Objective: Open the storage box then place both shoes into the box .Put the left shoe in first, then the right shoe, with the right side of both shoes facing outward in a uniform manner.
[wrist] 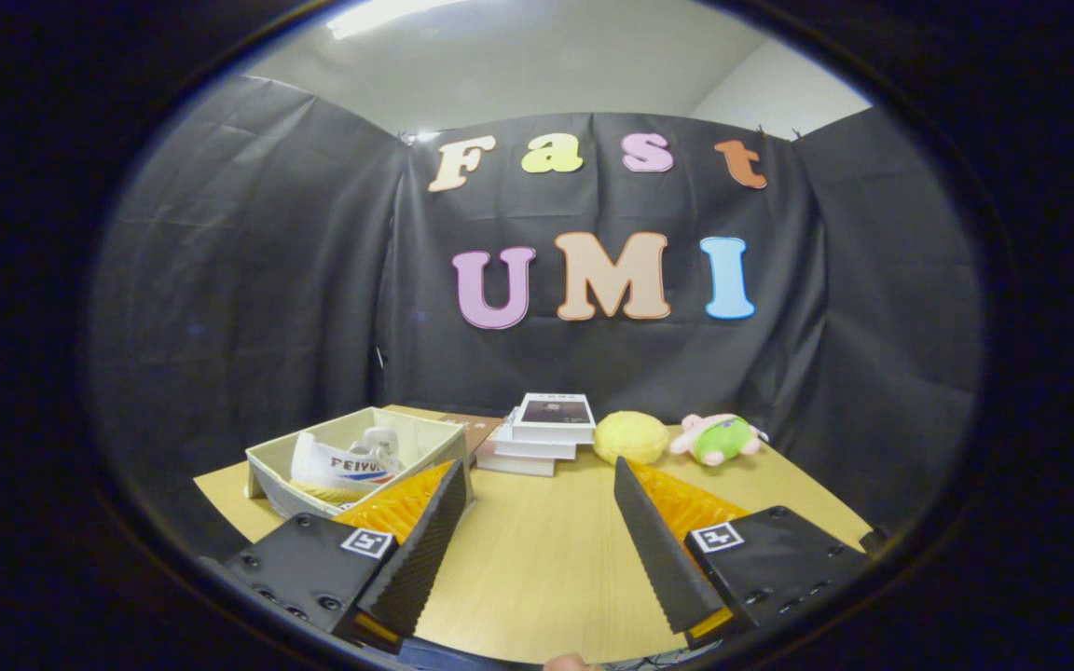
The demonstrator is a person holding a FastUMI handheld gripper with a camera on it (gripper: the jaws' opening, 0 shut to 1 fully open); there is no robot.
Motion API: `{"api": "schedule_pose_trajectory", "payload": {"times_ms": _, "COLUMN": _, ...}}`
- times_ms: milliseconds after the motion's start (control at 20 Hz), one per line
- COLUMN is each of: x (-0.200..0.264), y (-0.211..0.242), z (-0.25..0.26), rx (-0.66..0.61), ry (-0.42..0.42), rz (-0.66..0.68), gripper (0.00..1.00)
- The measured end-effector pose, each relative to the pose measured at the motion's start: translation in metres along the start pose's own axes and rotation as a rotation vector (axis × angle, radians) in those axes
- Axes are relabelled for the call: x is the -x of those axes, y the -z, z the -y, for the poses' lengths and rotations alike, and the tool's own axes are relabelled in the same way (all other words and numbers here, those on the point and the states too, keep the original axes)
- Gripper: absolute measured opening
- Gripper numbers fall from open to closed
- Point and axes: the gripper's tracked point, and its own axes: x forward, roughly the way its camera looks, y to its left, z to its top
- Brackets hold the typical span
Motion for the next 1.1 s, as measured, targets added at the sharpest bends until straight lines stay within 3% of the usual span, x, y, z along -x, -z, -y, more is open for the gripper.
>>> {"api": "schedule_pose_trajectory", "payload": {"times_ms": 1100, "x": 0.016, "y": 0.005, "z": 0.021, "rx": -0.018, "ry": 0.033, "rz": 0.054, "gripper": 0.99}}
